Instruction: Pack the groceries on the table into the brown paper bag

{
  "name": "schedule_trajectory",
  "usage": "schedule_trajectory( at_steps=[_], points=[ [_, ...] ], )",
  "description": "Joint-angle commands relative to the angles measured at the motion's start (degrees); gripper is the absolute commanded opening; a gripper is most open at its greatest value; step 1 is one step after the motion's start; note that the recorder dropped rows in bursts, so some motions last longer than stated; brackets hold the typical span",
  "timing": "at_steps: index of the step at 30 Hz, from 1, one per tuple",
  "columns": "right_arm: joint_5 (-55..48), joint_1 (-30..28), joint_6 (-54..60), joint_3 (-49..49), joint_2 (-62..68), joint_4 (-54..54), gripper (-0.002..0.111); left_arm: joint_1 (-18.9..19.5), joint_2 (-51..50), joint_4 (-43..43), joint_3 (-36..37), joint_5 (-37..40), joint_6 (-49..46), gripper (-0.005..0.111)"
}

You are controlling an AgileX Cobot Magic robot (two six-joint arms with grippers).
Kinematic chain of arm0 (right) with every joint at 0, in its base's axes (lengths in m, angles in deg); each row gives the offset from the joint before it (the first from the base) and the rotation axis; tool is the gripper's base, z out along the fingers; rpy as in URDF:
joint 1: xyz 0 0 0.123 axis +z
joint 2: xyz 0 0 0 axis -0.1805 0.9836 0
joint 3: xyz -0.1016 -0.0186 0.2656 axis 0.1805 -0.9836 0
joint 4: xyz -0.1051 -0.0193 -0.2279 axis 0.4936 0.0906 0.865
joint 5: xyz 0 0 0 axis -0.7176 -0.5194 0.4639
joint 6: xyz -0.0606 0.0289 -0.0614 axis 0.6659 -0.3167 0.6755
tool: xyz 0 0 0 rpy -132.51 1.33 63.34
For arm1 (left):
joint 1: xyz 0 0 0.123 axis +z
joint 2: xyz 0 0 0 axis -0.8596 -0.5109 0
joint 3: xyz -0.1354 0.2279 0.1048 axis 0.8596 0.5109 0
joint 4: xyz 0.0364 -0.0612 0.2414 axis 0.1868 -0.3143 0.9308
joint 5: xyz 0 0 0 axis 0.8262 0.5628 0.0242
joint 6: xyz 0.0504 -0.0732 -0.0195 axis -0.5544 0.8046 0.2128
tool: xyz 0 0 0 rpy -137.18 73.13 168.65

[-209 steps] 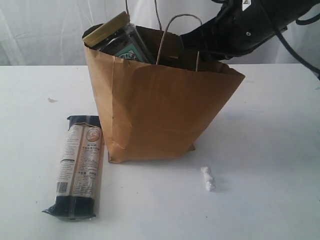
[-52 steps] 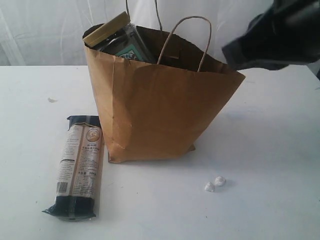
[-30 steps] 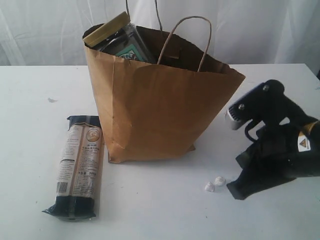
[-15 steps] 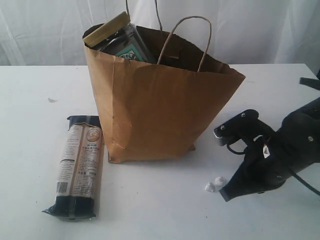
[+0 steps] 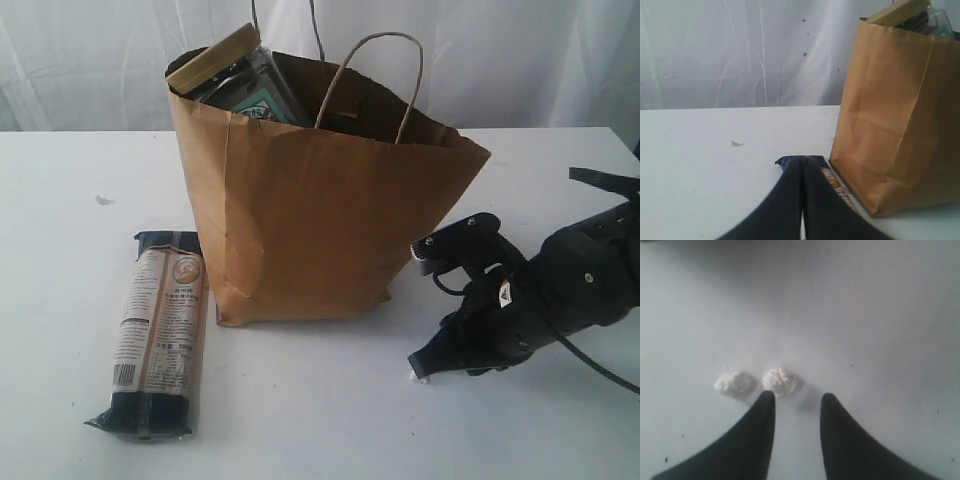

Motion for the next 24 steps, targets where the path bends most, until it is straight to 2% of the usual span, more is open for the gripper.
schedule_trajectory(
  at_steps=[1,24],
  points=[
    [2.72,-0.18,0.18,0.34,0.52,-0.79,0.030,0.04,0.19,0.52,0.16,-0.44,0.04,0.000],
    [4.47,-0.18,1.07,0.46,3.44,-4.63,0.030,0.04,0.19,0.52,0.16,-0.44,0.04,0.000]
  ],
)
